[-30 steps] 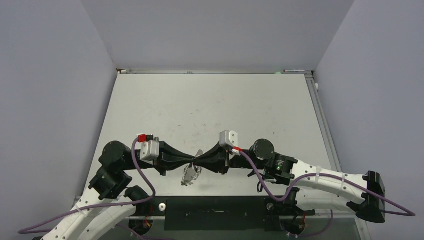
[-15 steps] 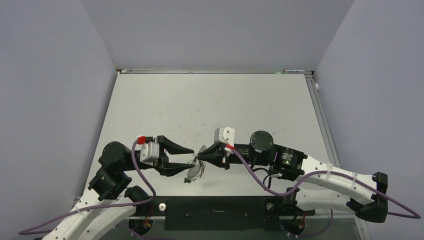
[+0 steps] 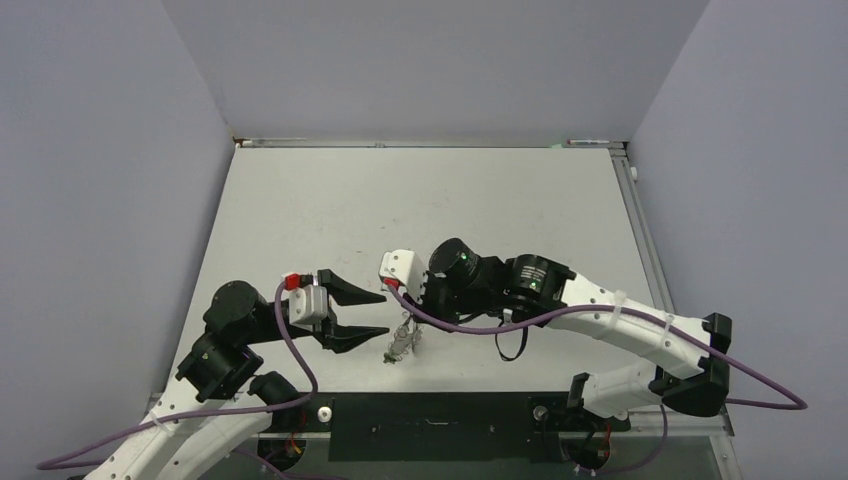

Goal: Put the keys on the keyring

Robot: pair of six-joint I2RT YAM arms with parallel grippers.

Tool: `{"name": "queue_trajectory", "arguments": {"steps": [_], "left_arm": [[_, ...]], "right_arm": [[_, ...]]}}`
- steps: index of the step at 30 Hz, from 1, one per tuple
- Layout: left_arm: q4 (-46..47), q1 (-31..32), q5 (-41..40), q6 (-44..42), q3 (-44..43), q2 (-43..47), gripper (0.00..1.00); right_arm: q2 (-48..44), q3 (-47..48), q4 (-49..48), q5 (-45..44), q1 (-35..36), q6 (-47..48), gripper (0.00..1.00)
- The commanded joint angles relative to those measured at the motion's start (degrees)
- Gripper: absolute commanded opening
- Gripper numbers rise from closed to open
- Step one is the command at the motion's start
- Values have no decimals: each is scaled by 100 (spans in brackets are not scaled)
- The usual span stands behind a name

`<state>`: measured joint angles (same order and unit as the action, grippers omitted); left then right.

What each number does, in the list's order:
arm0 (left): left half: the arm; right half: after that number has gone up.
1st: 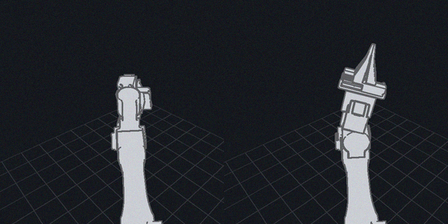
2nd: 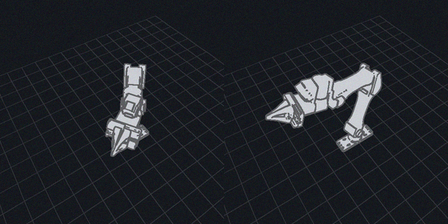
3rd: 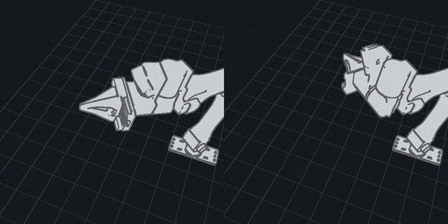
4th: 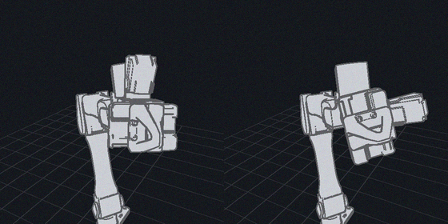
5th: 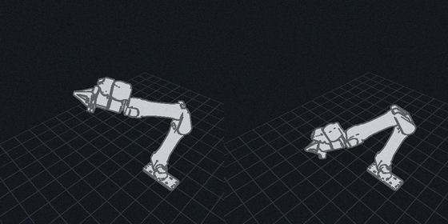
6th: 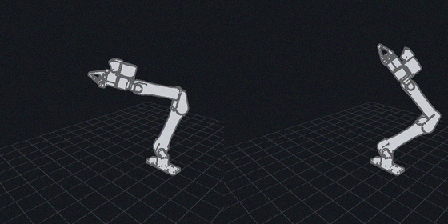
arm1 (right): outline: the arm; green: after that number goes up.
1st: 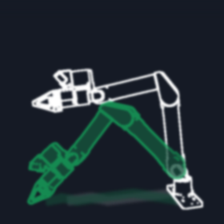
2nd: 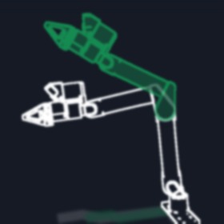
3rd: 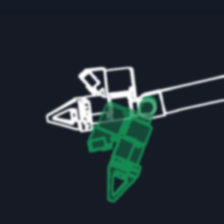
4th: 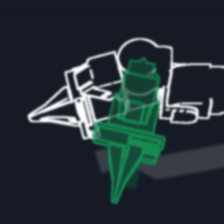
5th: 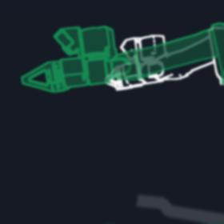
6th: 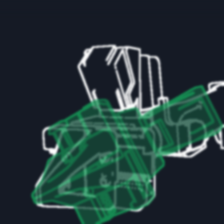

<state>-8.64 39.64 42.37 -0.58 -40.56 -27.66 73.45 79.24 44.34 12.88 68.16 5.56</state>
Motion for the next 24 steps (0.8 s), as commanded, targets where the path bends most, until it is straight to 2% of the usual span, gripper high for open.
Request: {"name": "queue_trajectory", "arguments": {"steps": [1,4,11,15,24], "left_arm": [[-127,-17,-149,-244,-252,-82,47],[-188,-20,-174,-263,-258,-173,45],[-191,-9,-78,-220,-254,-357,44],[20,-9,231,-49,-201,-463,43],[457,-9,778,346,-99,-625,34]], "right_arm": [[265,756,1306,-584,-32,5,5],[435,1089,1715,-655,12,80,5],[395,1425,1733,-437,202,251,5],[504,1662,1855,-325,413,364,5],[695,1969,1984,-264,658,524,5]]}}
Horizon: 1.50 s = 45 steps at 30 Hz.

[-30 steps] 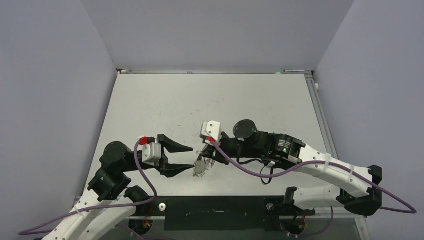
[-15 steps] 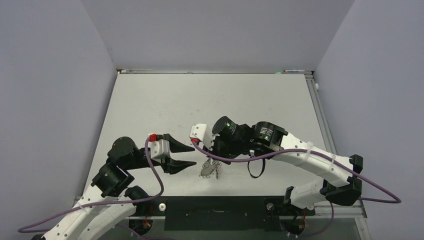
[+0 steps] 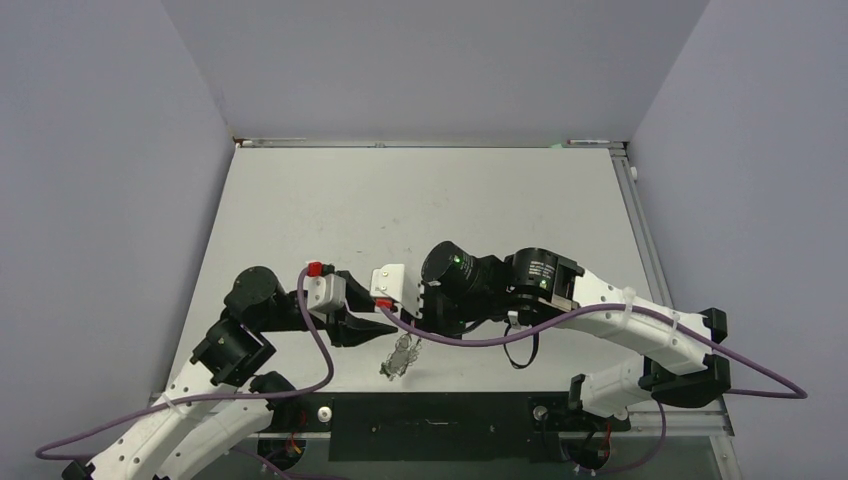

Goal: Put the keys on the keyring

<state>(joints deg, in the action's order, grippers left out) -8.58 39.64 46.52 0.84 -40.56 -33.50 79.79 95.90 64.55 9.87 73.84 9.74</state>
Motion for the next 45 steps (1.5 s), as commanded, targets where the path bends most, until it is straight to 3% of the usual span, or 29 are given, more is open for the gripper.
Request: {"name": "queue_trajectory", "arguments": {"steps": [1,9,19,29,38,45], "left_arm": [[493,-9,401,239,-89,-55,33],[680,32,688,452,-75,-239,27],[700,138,854,522,-60,-346,27],[645,241,809,518,-80,-489,26],[548,292,680,448,-118,-553,17],[485,349,633,411,-133,-565,15]], "right_arm": [[75,325,-30,45,129,114,5],[200,474,-11,-25,355,116,5],[250,615,42,-146,434,134,5],[273,670,40,-186,448,148,5],[322,711,30,-177,482,163,5],[361,717,-7,-169,515,162,5]]}}
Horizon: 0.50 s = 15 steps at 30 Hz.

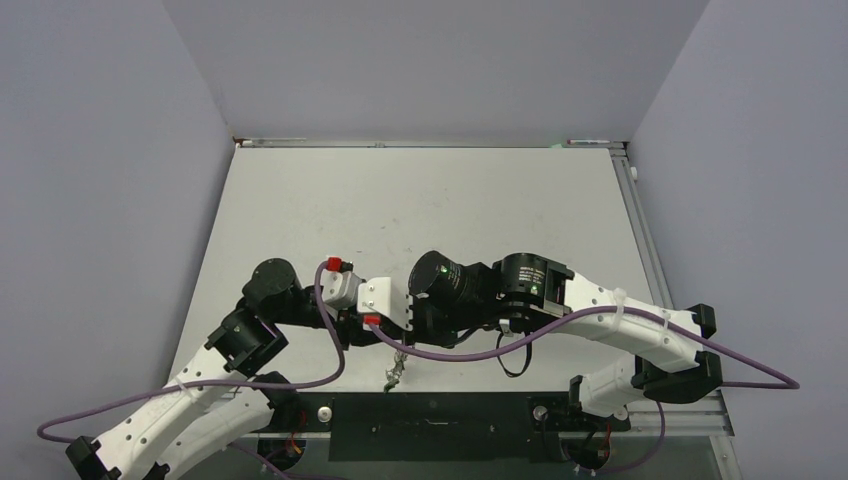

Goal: Put the keys on the keyring

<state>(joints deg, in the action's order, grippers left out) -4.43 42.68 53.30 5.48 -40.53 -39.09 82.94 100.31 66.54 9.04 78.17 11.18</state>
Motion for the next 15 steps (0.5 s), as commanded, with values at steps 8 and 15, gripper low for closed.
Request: {"name": "queue_trajectory", "arguments": {"steps": [8,15], "left_arm": [[-98,99,-182,-181,-197,-25,0],[-445,101,-649,-423,-350,166,0]], "right_arm": [[91,357,-183,-80,103,27,5],[-97,259,-496,-55,134,29,5]]}}
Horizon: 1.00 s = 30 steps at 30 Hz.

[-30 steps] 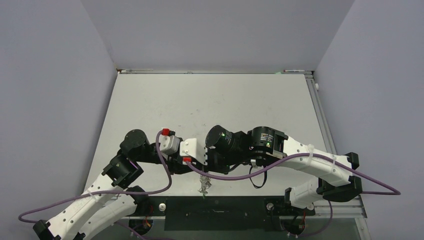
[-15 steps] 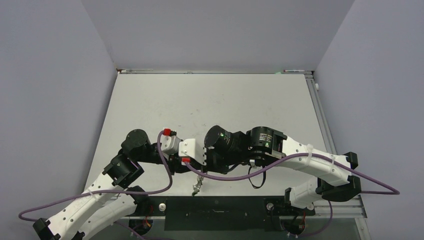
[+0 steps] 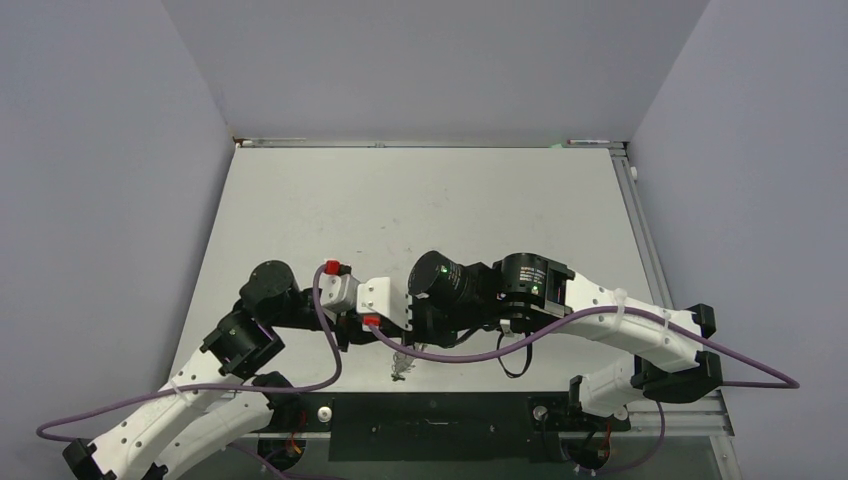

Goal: Put the keys on the keyring

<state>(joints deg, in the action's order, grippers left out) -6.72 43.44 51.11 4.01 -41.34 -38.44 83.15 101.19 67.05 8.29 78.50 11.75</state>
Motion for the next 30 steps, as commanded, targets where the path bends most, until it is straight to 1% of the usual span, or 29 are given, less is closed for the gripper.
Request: {"name": "queue_trajectory", "arguments": {"steps": [1,3,5,6,8,10,14,18,24,27,30], "left_arm": [[-205,20,-448,-286,-261,152,0],[-178,7,-489,-287,-249,253,0],[-121,-26,-514,-272,-228,356,0],[-94,-41,-522,-255,-217,389,0],[-39,-73,-523,-220,-199,442,0],[34,-117,-523,-171,-175,517,0],[188,-177,-515,-75,-114,631,0],[278,-211,-478,-22,-96,670,0],[399,-244,-429,60,-53,738,0],[410,-257,-440,69,-42,789,0],[423,-257,-446,82,-25,807,0]], "right_arm": [[-182,114,-657,-17,102,-50,7],[-341,-37,-889,-135,104,-98,19],[-530,-209,-1166,-271,100,-129,36],[-638,-313,-1304,-350,100,-151,42],[-907,-580,-1633,-436,91,-201,48],[-1240,-951,-2058,-486,74,-273,49],[-2098,-1942,-3051,-423,48,-518,48],[-2711,-2956,-4034,-57,2,-809,46],[-3035,-3867,-5220,67,-106,-1330,43],[-3119,-4208,-5788,266,-328,-1629,42],[-3178,-4453,-6154,567,-620,-1873,40]]}}
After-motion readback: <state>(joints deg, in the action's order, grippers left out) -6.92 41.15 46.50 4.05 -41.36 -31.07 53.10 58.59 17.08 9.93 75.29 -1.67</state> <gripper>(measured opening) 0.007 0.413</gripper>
